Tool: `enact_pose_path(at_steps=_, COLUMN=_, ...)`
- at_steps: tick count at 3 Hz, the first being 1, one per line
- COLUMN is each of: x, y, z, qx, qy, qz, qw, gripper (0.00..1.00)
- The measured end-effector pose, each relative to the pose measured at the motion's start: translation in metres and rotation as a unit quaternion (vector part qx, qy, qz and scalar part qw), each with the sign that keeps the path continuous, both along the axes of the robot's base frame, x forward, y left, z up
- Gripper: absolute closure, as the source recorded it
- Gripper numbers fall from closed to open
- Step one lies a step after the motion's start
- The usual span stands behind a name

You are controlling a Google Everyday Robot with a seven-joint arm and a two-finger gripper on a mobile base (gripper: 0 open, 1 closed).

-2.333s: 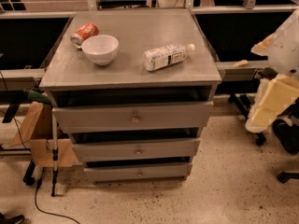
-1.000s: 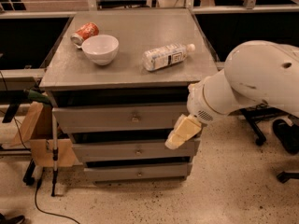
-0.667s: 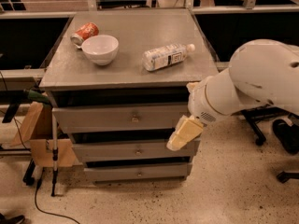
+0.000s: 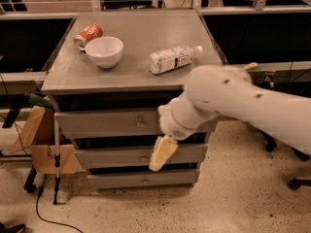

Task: Open top drawer

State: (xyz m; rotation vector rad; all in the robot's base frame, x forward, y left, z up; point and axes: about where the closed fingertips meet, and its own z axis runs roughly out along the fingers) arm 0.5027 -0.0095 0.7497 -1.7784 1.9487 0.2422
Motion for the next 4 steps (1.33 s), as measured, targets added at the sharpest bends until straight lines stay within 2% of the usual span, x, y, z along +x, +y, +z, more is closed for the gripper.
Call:
enact_pose_path(at_steps=1, x=0.013, y=0.029, z=-0.029, qx=0.0, qy=0.014, qz=0.024, qw=0.9996, gripper=0.0)
enact_pose_path(at_steps=2, x=0.039, y=0.062, z=-0.046, qx=-0.001, qy=0.014, qz=0.039, qw=0.9991, gripper=0.0)
enact_pose_path(at_steps=3, x=0.063, y=0.087, z=-0.046, qx=0.003, qy=0.0, qz=0.046, qw=0.9989, gripper=0.0)
enact_pose_path(at_steps=4, x=0.085, y=0.098, z=-0.046, qx=0.004, qy=-0.011, qz=0.04, qw=0.9991, gripper=0.0)
